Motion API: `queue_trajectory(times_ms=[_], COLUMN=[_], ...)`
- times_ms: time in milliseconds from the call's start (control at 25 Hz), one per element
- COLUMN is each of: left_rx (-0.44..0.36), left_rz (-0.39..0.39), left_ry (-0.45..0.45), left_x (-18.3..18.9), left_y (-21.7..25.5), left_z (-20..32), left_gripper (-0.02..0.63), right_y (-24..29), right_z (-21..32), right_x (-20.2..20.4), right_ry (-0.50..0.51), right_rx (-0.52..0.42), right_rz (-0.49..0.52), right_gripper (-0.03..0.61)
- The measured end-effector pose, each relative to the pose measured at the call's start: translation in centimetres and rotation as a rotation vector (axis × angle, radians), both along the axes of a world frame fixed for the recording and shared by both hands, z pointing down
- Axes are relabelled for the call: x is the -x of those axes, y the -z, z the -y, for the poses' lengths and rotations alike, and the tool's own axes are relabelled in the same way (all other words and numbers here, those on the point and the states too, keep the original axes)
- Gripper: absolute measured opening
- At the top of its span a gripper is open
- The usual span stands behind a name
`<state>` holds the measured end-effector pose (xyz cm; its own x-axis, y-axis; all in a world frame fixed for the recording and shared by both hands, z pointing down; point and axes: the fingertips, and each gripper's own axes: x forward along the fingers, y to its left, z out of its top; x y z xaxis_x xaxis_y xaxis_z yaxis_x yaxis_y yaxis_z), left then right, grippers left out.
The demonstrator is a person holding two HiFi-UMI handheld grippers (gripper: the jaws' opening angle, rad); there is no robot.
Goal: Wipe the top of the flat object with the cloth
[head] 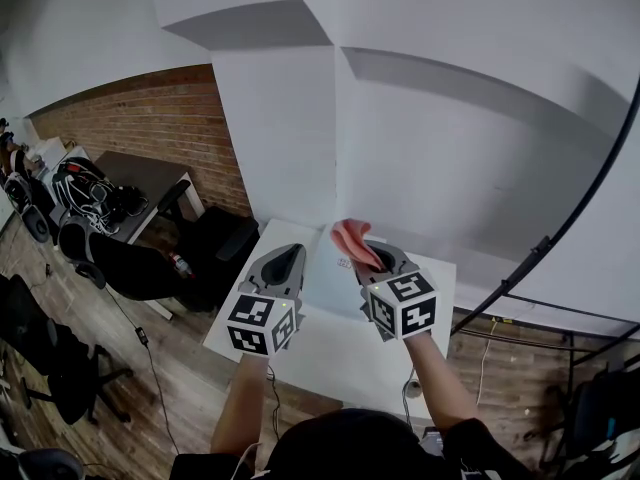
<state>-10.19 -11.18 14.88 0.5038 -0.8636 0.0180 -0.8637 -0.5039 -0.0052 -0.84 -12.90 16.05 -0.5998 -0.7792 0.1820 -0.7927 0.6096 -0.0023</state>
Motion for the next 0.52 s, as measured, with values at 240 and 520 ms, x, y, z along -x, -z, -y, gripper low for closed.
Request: queue_trajectory(times_ms=[240, 520], left_rx=[-0.001, 0.003], left_rz=[0.001, -0.001], left_ry=[-0.013, -0.016], left_x=[-0.8, -0.7], left_y=[-0.1, -0.1], left_z=[0.5, 1.1], left_gripper=[0.015, 0.015], right_y=[-0.3, -0.6], right_z=[0.5, 1.0], right_x=[-0.6, -0.6], right_ry=[-0.009, -0.012], right_rx=[0.005, 0.010], right_rz=[-0.002, -0.010], right_gripper=[0.044, 0.044])
